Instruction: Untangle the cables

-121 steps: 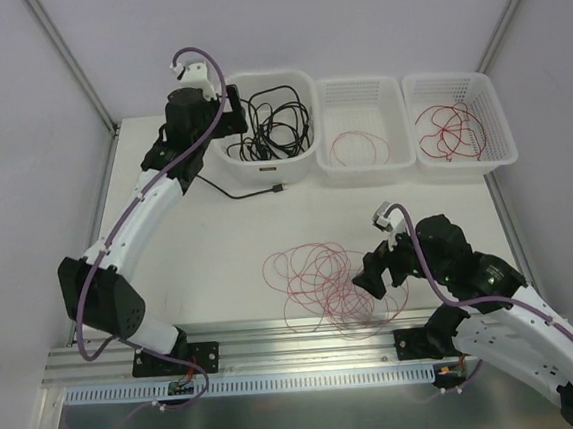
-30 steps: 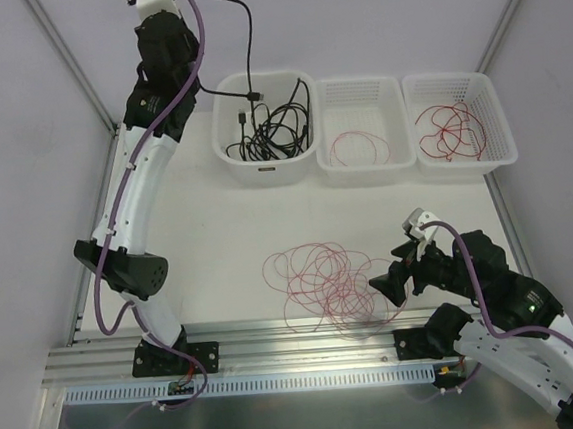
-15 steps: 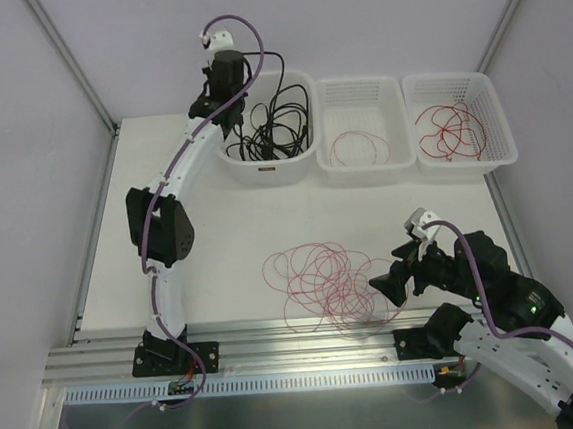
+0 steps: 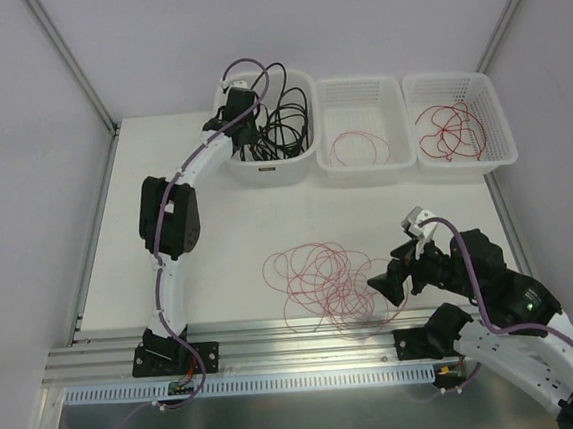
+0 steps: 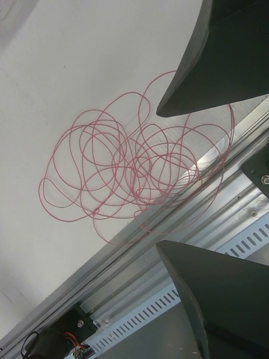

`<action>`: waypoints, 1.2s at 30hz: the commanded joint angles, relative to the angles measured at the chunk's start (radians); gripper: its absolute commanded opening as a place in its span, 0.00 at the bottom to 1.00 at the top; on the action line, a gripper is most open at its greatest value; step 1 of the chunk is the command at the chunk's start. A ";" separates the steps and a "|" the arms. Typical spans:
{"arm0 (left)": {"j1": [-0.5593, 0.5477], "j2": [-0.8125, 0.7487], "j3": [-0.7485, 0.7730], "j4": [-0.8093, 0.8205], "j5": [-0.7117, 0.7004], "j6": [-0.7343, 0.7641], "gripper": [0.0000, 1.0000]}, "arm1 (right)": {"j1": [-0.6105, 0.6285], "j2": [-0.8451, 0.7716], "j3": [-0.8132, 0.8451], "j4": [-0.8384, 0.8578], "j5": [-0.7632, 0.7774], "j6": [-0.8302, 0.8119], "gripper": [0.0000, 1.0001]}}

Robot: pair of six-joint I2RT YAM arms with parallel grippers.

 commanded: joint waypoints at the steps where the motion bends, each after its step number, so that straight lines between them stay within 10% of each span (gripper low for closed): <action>1: 0.020 -0.014 -0.007 -0.101 0.116 -0.071 0.19 | 0.003 0.013 0.017 0.004 0.025 0.028 0.97; 10: 0.052 -0.259 -0.067 -0.121 0.228 -0.099 0.69 | 0.003 0.173 0.049 -0.046 0.059 0.069 0.97; 20: 0.041 -0.442 -0.074 -0.119 0.404 -0.117 0.97 | 0.003 0.306 0.006 -0.036 0.152 0.118 0.97; 36: 0.044 -0.998 -0.569 -0.119 0.219 0.008 0.99 | 0.107 0.700 -0.150 0.230 0.364 0.555 0.97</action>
